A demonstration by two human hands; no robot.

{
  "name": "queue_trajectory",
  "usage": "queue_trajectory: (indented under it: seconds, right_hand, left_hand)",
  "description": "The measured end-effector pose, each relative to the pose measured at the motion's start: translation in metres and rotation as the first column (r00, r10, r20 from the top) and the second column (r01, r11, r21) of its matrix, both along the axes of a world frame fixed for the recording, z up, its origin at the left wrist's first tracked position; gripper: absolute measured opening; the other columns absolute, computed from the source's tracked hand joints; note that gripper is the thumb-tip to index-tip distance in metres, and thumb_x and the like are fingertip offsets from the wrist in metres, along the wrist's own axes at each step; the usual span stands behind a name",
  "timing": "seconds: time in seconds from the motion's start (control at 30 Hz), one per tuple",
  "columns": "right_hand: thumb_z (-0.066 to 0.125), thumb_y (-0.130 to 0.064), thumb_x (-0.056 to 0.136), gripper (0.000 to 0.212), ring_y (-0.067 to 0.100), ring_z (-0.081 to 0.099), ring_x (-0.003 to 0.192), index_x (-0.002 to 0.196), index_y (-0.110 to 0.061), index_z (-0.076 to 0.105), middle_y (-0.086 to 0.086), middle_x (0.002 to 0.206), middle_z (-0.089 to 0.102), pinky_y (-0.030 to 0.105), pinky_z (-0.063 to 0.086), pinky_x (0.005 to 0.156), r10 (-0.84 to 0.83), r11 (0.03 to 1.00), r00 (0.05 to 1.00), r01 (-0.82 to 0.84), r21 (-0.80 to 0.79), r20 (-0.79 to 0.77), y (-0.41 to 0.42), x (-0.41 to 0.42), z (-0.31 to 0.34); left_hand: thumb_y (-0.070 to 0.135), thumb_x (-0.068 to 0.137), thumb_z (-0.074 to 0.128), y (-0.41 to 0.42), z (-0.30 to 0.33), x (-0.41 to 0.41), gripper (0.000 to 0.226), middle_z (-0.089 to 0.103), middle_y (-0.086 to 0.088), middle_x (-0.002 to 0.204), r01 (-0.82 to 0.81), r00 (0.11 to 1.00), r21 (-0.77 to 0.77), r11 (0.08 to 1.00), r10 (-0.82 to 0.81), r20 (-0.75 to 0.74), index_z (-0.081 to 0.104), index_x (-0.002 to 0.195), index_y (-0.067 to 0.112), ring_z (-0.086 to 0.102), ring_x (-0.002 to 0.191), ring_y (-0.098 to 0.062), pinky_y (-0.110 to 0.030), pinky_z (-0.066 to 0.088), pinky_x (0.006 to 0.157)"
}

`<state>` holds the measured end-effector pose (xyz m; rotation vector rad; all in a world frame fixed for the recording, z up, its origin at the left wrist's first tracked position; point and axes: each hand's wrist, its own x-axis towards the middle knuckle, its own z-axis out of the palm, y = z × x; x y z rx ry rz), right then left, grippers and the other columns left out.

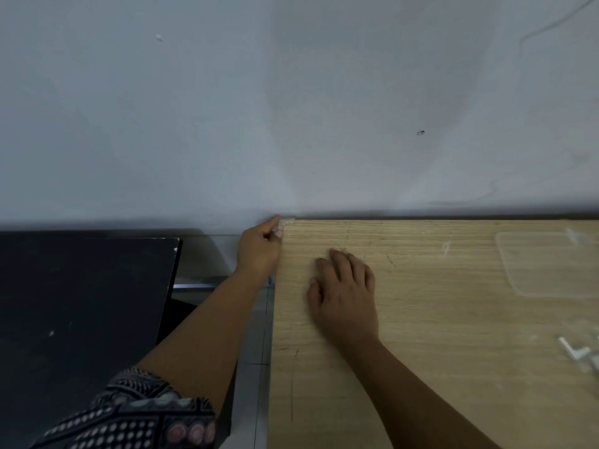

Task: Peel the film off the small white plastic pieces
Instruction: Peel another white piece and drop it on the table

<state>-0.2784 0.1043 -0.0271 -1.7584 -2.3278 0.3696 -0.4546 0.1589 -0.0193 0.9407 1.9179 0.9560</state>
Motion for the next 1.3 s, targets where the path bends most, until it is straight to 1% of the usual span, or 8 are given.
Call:
queue_trajectory:
  seconds: [0.1, 0.23, 0.37, 0.6, 0.8, 0.97, 1.17, 1.3]
  right_hand:
    - [0.043, -0.04, 0.096, 0.043, 0.025, 0.037, 0.138, 0.132, -0.019, 0.055, 0.007, 0.144, 0.05, 0.048, 0.028, 0.115, 0.007, 1.0, 1.0, -0.007, 0.012, -0.019, 0.0, -0.001, -0.001]
    - [0.037, -0.044, 0.098, 0.046, 0.026, 0.035, 0.139, 0.134, -0.02, 0.054, 0.007, 0.146, 0.047, 0.049, 0.026, 0.115, 0.034, 0.999, 0.998, -0.036, -0.027, -0.049, 0.003, 0.005, -0.003]
    - [0.031, -0.047, 0.094, 0.058, 0.03, 0.034, 0.142, 0.139, -0.015, 0.052, 0.011, 0.151, 0.043, 0.05, 0.023, 0.117, 0.091, 0.992, 0.993, -0.096, -0.078, -0.069, 0.001, 0.011, 0.003]
    - [0.032, -0.043, 0.102, 0.063, 0.023, 0.006, 0.152, 0.156, -0.015, 0.014, 0.005, 0.165, 0.012, 0.047, 0.002, 0.122, 0.093, 0.974, 0.993, -0.074, -0.216, 0.078, -0.037, 0.022, 0.038]
    - [0.034, -0.047, 0.102, 0.06, 0.024, 0.014, 0.15, 0.155, -0.023, 0.02, 0.003, 0.163, 0.019, 0.049, 0.009, 0.121, 0.053, 0.983, 0.996, -0.041, -0.178, 0.065, -0.095, 0.041, 0.073]
    - [0.037, -0.054, 0.099, 0.063, 0.026, 0.018, 0.149, 0.154, -0.025, 0.025, 0.006, 0.162, 0.022, 0.049, 0.013, 0.119, 0.021, 0.989, 0.999, -0.015, -0.148, 0.036, -0.151, 0.061, 0.097]
    - [0.036, -0.057, 0.099, 0.067, 0.025, 0.015, 0.15, 0.155, -0.026, 0.017, 0.005, 0.163, 0.018, 0.048, 0.011, 0.12, -0.029, 0.99, 0.999, 0.033, -0.135, 0.032, -0.224, 0.09, 0.112]
    - [0.038, -0.053, 0.099, 0.059, 0.023, 0.024, 0.146, 0.152, -0.028, 0.029, 0.002, 0.159, 0.029, 0.046, 0.016, 0.119, -0.076, 0.984, 0.997, 0.079, -0.158, 0.024, -0.262, 0.113, 0.113]
  left_hand:
    - [0.016, 0.098, 0.054, 0.001, 0.002, -0.003, 0.041, 0.061, -0.003, 0.133, 0.047, 0.995, -0.025, 0.999, -0.049, -0.088, 0.052, 0.138, 0.02, 0.055, 0.12, -0.013, -0.017, 0.036, 0.099]
    - [0.02, 0.097, 0.057, -0.012, 0.006, 0.002, 0.058, 0.062, 0.003, 0.099, -0.027, 0.994, -0.037, 0.999, 0.023, -0.105, 0.034, 0.149, 0.024, 0.056, 0.096, -0.008, -0.018, 0.037, 0.087]
    - [0.02, 0.094, 0.06, -0.041, 0.01, 0.008, 0.044, 0.064, -0.004, 0.115, -0.009, 0.989, -0.053, 0.999, 0.001, -0.146, 0.051, 0.137, 0.014, 0.06, 0.105, -0.02, -0.031, 0.045, 0.097]
    - [0.015, 0.094, 0.058, -0.108, 0.046, 0.013, 0.044, 0.057, -0.008, 0.127, 0.17, 0.91, -0.048, 0.984, -0.175, -0.377, 0.051, 0.137, 0.008, 0.056, 0.106, -0.018, -0.024, 0.04, 0.089]
    - [0.018, 0.095, 0.057, -0.175, 0.081, 0.028, 0.052, 0.051, -0.008, 0.139, 0.263, 0.848, -0.045, 0.964, -0.253, -0.466, 0.042, 0.145, 0.011, 0.044, 0.128, -0.023, -0.03, 0.034, 0.104]
    - [0.027, 0.091, 0.063, -0.229, 0.103, 0.052, 0.052, 0.053, -0.002, 0.131, 0.315, 0.857, 0.051, 0.948, -0.261, -0.445, 0.048, 0.139, 0.015, 0.046, 0.124, -0.021, -0.024, 0.033, 0.096]
    - [0.033, 0.093, 0.06, -0.292, 0.098, 0.086, 0.058, 0.039, -0.004, 0.149, 0.378, 0.834, 0.021, 0.925, -0.331, -0.441, 0.041, 0.146, 0.016, 0.034, 0.137, -0.02, -0.032, 0.028, 0.113]
    - [0.031, 0.092, 0.061, -0.322, 0.094, 0.115, 0.048, 0.047, -0.001, 0.143, 0.412, 0.818, 0.034, 0.911, -0.353, -0.455, 0.051, 0.138, 0.021, 0.038, 0.134, -0.019, -0.035, 0.033, 0.112]
